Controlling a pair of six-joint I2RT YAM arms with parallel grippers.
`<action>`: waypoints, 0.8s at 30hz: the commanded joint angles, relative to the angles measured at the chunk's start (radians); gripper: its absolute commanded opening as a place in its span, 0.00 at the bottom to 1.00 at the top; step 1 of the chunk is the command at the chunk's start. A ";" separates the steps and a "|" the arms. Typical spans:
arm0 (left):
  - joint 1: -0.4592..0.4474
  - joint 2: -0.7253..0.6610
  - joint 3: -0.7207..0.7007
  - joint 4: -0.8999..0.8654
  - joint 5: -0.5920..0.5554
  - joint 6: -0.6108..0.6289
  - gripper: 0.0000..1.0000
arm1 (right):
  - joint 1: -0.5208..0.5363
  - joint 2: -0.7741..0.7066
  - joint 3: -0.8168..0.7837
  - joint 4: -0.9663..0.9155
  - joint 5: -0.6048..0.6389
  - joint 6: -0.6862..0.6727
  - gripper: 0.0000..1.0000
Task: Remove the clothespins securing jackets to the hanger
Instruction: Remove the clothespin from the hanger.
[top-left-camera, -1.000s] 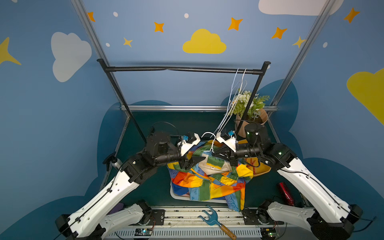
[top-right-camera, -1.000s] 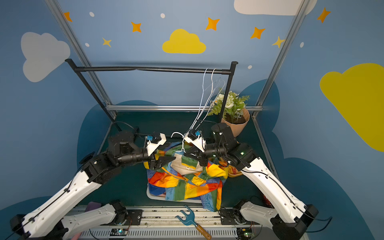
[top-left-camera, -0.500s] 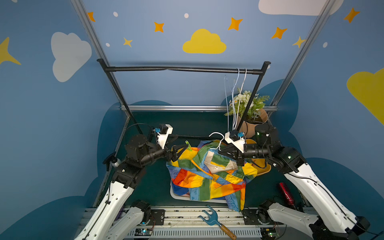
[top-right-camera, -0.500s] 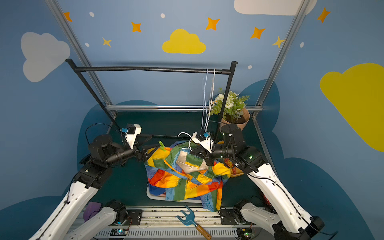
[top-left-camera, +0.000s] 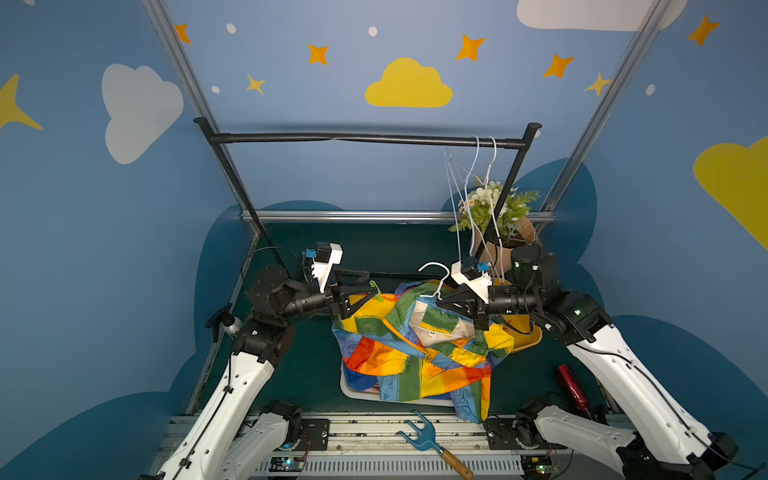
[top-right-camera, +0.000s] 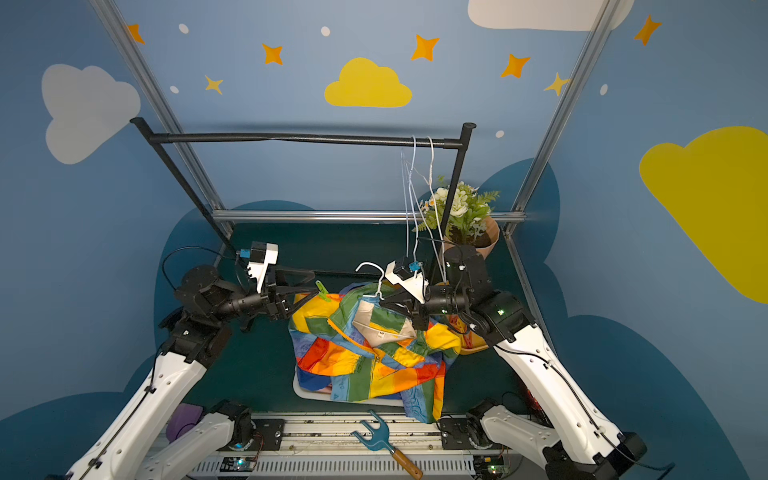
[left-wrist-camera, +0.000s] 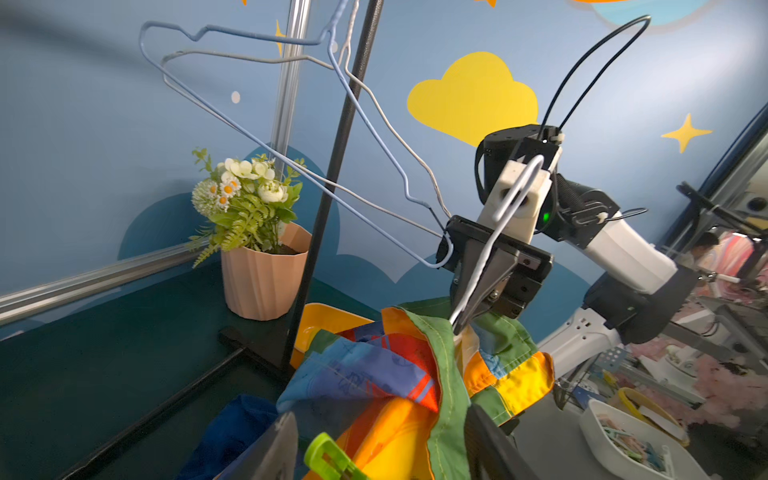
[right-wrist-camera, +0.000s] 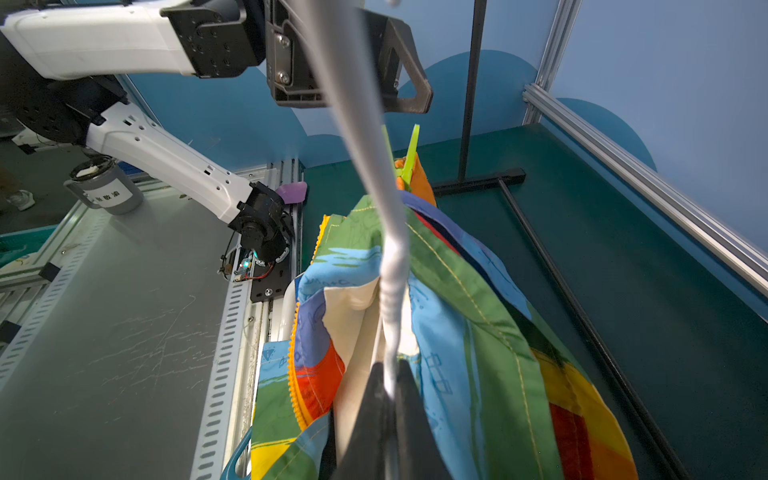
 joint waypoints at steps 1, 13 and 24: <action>0.005 0.027 0.022 0.034 0.094 -0.018 0.59 | -0.016 -0.001 0.019 0.056 -0.054 0.021 0.00; 0.004 0.039 0.015 0.056 0.118 -0.016 0.47 | -0.040 0.010 0.020 0.113 -0.119 0.087 0.00; -0.006 0.042 0.023 0.081 0.123 -0.017 0.39 | -0.043 0.013 0.007 0.146 -0.141 0.130 0.00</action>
